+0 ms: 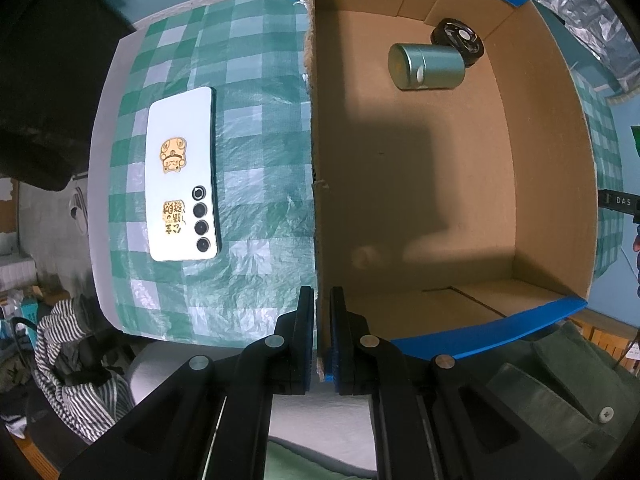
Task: Organize rigid objects
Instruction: 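Close the right gripper on the white square charger and lift it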
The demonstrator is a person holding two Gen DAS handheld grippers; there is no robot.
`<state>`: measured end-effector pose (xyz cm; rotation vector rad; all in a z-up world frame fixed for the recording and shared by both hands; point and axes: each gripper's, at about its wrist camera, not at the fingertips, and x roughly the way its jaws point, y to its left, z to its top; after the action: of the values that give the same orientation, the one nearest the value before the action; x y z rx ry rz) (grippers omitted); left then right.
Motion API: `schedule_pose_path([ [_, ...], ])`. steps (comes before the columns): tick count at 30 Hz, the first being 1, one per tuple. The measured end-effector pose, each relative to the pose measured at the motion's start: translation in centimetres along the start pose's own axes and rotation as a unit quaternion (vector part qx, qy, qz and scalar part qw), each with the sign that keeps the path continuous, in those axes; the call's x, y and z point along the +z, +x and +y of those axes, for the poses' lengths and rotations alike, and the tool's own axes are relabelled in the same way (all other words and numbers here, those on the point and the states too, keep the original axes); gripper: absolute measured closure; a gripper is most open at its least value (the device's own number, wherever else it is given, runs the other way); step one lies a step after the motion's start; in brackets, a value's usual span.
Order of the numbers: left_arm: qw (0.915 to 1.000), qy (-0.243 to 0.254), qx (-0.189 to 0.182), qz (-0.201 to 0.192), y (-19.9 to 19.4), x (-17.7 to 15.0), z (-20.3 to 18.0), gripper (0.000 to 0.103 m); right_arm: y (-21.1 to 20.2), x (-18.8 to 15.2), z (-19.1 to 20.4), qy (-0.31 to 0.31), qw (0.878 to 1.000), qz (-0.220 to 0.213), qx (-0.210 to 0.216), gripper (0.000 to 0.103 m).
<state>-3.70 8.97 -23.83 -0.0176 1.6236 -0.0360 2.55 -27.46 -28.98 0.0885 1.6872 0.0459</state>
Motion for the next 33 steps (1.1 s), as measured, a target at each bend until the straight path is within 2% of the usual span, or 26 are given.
schedule_pose_path([
  [3, 1.0000, 0.001, 0.000, 0.001, 0.1, 0.0, 0.1, 0.096, 0.3, 0.2, 1.3, -0.029, 1.000, -0.003, -0.009, 0.049],
  [11, 1.0000, 0.004, 0.000, 0.000, 0.0, 0.0, -0.1, 0.096, 1.0, 1.0, 5.7, -0.122, 0.993, -0.006, 0.007, 0.049],
  [15, 1.0000, 0.004, 0.002, -0.001, -0.1, 0.1, -0.1, 0.096, 2.1, 1.4, 6.4, -0.128, 0.992, 0.003, -0.006, 0.049],
  [21, 1.0000, 0.002, 0.002, 0.000, -0.1, 0.2, 0.0, 0.096, 3.4, 1.9, 6.8, -0.102, 0.995, 0.004, -0.006, 0.049],
  [28, 1.0000, 0.000, 0.001, 0.000, -0.1, 0.4, 0.3, 0.096, 3.8, 1.9, 7.5, -0.120, 0.992, 0.000, -0.031, 0.053],
  [33, 1.0000, 0.000, 0.001, 0.000, -0.1, 0.4, 0.3, 0.096, 3.4, 1.5, 7.8, -0.125, 0.992, 0.000, -0.024, 0.053],
])
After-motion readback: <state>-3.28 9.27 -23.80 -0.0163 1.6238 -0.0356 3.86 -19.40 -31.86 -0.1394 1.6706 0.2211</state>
